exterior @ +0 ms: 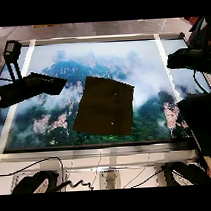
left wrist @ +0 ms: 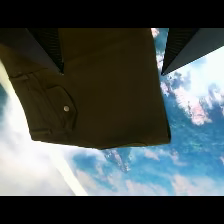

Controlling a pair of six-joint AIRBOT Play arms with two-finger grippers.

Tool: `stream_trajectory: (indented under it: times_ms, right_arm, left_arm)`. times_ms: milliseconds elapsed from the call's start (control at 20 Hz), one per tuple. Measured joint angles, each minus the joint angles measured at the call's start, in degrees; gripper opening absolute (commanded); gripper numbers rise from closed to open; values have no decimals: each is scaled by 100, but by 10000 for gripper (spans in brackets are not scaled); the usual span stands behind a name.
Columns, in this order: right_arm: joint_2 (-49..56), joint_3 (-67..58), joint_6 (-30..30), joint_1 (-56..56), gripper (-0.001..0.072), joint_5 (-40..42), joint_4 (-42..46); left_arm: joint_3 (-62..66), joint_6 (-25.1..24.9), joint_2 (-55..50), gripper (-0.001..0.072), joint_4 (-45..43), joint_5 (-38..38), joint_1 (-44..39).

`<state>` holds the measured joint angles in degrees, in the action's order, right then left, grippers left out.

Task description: Fold the clothes and pants, and hang the long-sleeved shirts on hangers.

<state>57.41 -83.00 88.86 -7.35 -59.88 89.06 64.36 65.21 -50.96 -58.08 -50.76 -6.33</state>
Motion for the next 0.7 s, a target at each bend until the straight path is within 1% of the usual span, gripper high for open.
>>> stream_trajectory:
  times_ms: [50, 200, 300, 400, 450, 500, 550, 600, 700]
  right_arm:
    - [20, 0, -2, 0, 36, -181, 2]
    - [83, 59, -2, 0, 36, -1187, 2]
    - [109, 243, -2, 0, 35, -1738, 118]
    - [122, 599, -155, 37, 34, -2111, 240]
    - [138, 848, -280, 81, 34, -2229, 273]
    - [160, 1180, -402, 160, 34, -2299, 284]
    - [205, 1521, -490, 260, 34, -2306, 280]
    - [271, 1895, -599, 382, 34, -2282, 210]
    - [492, 2723, -1049, 697, 34, -2166, -474]
  left_arm:
    - [0, 0, 0, 698, -2, -63, 0]
    - [0, 9, 7, 695, -280, -398, 0]
    - [0, 101, 7, 694, -791, -702, 0]
    - [0, 431, 2, 693, -1604, -1010, 2]
    - [0, 577, 0, 689, -1998, -1158, 7]
    - [-4, 699, -17, 670, -2428, -1346, 15]
    - [-11, 798, -44, 628, -2809, -1556, 46]
    - [-28, 831, -79, 618, -3099, -1731, 107]
    - [-155, 879, -179, 618, -3451, -2033, 330]
